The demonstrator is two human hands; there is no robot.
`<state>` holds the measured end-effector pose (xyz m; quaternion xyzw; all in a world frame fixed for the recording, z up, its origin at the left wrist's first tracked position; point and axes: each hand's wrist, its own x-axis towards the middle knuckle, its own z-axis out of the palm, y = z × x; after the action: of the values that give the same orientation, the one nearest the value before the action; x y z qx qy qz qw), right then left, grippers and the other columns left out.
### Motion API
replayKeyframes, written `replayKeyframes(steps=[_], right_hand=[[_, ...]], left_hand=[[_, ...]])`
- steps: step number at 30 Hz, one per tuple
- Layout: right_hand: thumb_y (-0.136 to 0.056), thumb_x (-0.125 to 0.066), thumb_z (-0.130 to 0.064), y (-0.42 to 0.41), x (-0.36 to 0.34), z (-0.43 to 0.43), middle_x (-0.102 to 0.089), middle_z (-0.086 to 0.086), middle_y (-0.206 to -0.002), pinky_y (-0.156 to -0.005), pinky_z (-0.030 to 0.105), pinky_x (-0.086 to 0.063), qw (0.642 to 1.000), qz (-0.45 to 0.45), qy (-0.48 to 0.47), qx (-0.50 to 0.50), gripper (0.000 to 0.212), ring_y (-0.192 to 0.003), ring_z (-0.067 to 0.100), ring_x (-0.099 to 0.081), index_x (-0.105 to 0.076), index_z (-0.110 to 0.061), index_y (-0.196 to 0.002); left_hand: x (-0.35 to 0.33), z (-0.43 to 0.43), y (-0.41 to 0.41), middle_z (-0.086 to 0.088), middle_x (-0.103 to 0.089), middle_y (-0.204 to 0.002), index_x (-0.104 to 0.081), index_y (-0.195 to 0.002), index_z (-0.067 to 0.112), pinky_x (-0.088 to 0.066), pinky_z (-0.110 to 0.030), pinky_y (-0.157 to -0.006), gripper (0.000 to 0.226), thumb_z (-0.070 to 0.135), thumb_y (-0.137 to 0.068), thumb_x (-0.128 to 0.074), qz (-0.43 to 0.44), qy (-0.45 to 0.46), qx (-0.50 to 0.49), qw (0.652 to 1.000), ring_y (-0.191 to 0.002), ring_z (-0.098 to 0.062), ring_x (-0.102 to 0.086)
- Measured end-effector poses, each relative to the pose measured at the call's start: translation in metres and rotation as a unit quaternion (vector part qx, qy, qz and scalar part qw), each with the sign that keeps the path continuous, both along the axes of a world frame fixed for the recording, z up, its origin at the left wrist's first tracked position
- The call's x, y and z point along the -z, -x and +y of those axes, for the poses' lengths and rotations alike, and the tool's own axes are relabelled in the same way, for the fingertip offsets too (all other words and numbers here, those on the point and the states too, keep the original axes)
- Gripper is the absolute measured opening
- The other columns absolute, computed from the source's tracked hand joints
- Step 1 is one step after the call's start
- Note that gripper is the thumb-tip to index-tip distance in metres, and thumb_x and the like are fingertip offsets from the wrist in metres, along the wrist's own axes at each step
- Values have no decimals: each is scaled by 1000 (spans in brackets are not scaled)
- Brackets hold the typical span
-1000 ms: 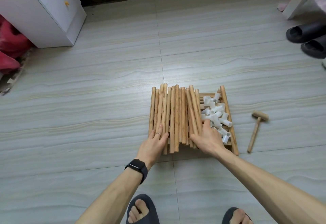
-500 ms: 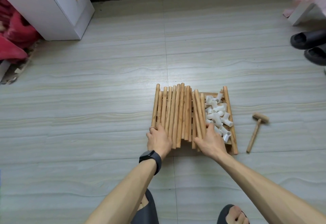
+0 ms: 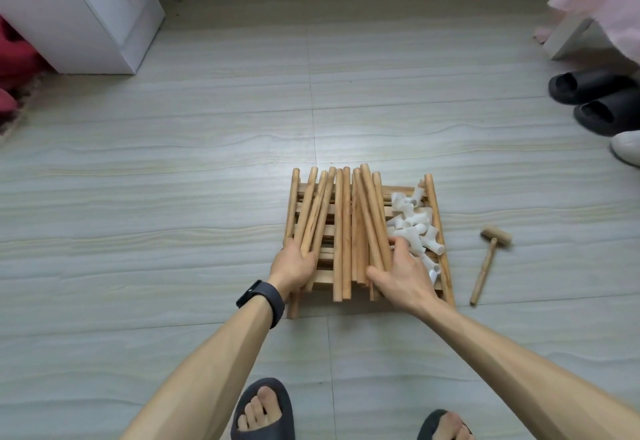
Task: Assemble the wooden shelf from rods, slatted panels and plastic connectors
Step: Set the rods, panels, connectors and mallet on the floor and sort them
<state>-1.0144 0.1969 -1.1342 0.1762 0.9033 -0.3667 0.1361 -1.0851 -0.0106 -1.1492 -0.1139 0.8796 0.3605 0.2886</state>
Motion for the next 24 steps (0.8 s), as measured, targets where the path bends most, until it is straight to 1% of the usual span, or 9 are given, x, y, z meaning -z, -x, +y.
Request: replayKeyframes(steps=[2,5,9,11,13,17,19,21,24], right_hand=[[-84,-67,-39,9,-10,-7,-67,-4,-99,-81,42,-59,1000,-2,8,-15,56,-86,16,-67,-38,-24,-130],[-84,-68,-39,24,-23,-24,-66,-7,-96,-79,39,-61,999,4,17,-34,62,-82,13,-69,-36,-27,-135],[-85,-71,-36,39,-43,-59,-67,-6,-87,-51,17,-54,996,-15,27,-87,57,-61,5,-69,-36,-30,-129],[-86,-71,-36,42,-44,-83,-68,-3,-87,-56,29,-61,992,-40,48,-107,49,-61,10,-71,-36,-33,-120],[-84,-70,-37,41,-37,-114,-70,-2,-93,-66,40,-63,990,-55,53,-117,50,-71,16,-73,-38,-33,-122],[-85,-69,-29,26,1,-184,-66,1,-87,-48,28,-58,985,-91,105,-101,49,-63,15,-70,-40,-25,-124],[-85,-66,-29,13,23,-212,-66,-1,-82,-54,32,-59,984,-105,96,-106,45,-63,14,-68,-41,-22,-123],[-87,-63,-32,3,41,-232,-67,1,-89,-72,42,-59,984,-115,72,-119,48,-77,24,-69,-38,-20,-126],[-90,-59,-36,-3,59,-251,-68,7,-98,-77,42,-55,984,-114,46,-130,51,-87,33,-67,-34,-18,-130]], left_hand=[[-2,-19,3,-10,-60,-110,-38,-127,7,-47,-36,-73,36,32,-103,-49,9,15,8,1000,-95,-29,-61],[-6,-49,6,-9,-60,-106,-38,-127,11,-50,-36,-70,33,31,-103,-47,41,-7,-8,999,-89,-25,-62],[-7,-95,3,-14,-57,-114,-35,-129,8,-49,-39,-72,37,30,-103,-49,92,20,-78,993,-94,-31,-61],[-2,-122,-3,-18,-54,-119,-34,-127,5,-51,-44,-81,36,27,-103,-49,78,49,-115,989,-99,-37,-60],[8,-149,-14,-21,-52,-126,-33,-128,3,-50,-45,-87,36,24,-103,-48,43,84,-151,984,-107,-41,-59],[35,-196,-44,-25,-46,-136,-30,-131,0,-45,-43,-91,36,19,-103,-44,-20,137,-213,967,-118,-42,-54],[45,-213,-57,-25,-47,-135,-31,-132,1,-45,-43,-91,36,18,-103,-45,-29,156,-228,961,-118,-41,-54],[52,-228,-66,-24,-48,-135,-31,-137,2,-45,-43,-93,42,18,-102,-48,-28,178,-228,957,-120,-41,-53],[59,-239,-70,-24,-49,-135,-32,-143,3,-44,-44,-99,48,19,-102,-52,-3,186,-211,960,-122,-41,-50]])
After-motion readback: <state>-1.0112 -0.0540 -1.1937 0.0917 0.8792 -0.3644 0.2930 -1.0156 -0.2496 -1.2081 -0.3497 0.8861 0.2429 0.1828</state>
